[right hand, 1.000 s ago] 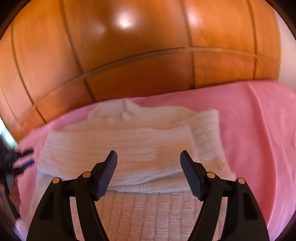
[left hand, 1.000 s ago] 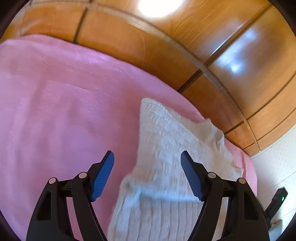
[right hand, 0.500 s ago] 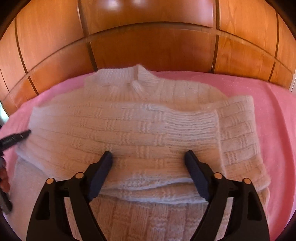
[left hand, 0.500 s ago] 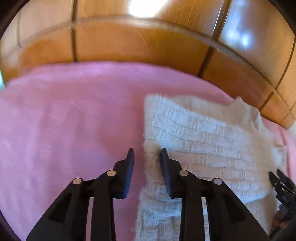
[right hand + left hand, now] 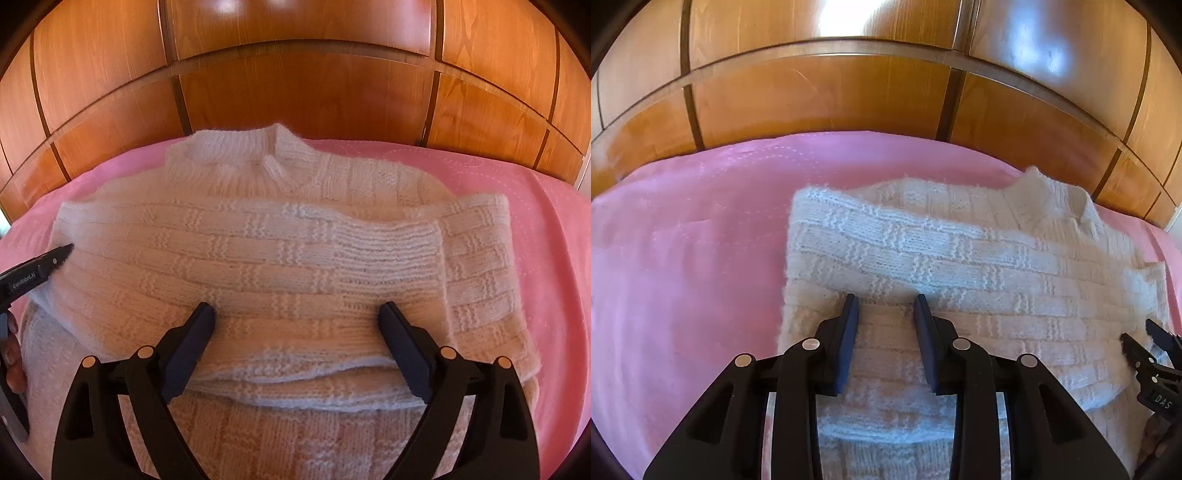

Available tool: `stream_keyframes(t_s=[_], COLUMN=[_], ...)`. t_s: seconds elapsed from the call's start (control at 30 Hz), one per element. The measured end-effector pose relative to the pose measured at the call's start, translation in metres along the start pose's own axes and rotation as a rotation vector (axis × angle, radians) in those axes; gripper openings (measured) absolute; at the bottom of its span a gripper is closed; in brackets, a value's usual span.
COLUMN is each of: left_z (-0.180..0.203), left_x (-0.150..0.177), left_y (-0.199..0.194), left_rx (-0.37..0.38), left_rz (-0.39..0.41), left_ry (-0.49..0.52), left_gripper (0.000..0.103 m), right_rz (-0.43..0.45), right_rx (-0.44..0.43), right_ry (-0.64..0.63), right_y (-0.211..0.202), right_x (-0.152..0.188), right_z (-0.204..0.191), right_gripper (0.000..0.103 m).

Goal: Fold small clothes

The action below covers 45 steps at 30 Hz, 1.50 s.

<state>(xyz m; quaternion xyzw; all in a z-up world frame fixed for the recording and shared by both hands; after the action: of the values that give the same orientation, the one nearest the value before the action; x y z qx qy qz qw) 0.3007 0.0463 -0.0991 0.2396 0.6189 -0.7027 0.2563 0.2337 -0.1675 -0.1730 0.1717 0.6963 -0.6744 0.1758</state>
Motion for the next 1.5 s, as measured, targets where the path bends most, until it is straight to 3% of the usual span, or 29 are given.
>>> stream_keyframes(t_s=[0.03, 0.07, 0.1, 0.2, 0.4, 0.77, 1.03, 1.5], left_z=[0.002, 0.003, 0.004, 0.008, 0.005, -0.007, -0.019, -0.033], left_x=[0.000, 0.002, 0.004, 0.009, 0.025, 0.059, 0.094, 0.147], left_y=[-0.007, -0.014, -0.025, -0.055, -0.094, -0.135, -0.152, -0.165], left_rx=[-0.010, -0.009, 0.003, 0.015, 0.060, 0.068, 0.055, 0.013], left_rz=[0.007, 0.014, 0.027, 0.099, 0.119, 0.125, 0.087, 0.018], left_ry=[0.005, 0.004, -0.003, 0.001, -0.021, -0.017, -0.042, -0.038], left_gripper=[0.031, 0.039, 0.054, 0.067, 0.067, 0.069, 0.073, 0.073], right_rz=[0.002, 0.004, 0.005, 0.005, 0.009, -0.017, -0.118, -0.137], right_rx=[-0.006, -0.012, -0.018, -0.025, -0.022, 0.027, 0.008, -0.083], right_ry=[0.005, 0.010, 0.014, 0.018, 0.017, -0.020, 0.016, 0.021], right_y=[0.000, 0.000, 0.000, 0.000, 0.000, -0.020, -0.050, -0.117], right_x=[0.000, 0.000, 0.000, 0.000, 0.001, 0.007, 0.058, 0.129], right_z=[0.000, 0.001, 0.002, 0.002, 0.003, -0.003, 0.010, 0.034], right_gripper=[0.091, 0.091, 0.091, 0.092, 0.093, 0.101, 0.101, 0.101])
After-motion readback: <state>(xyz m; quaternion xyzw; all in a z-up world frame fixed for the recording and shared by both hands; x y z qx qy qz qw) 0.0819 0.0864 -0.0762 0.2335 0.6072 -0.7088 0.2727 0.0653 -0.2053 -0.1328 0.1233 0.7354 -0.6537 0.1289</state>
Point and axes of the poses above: each gripper's, at about its wrist camera, not at the fingertips, and y roughly the way its jaws point, z to its right, x to its underside, the point moved 6 cm from there along y, roughly the way its jaws point, and after that the axes turned 1 degree about x, right-handed, at the moved point
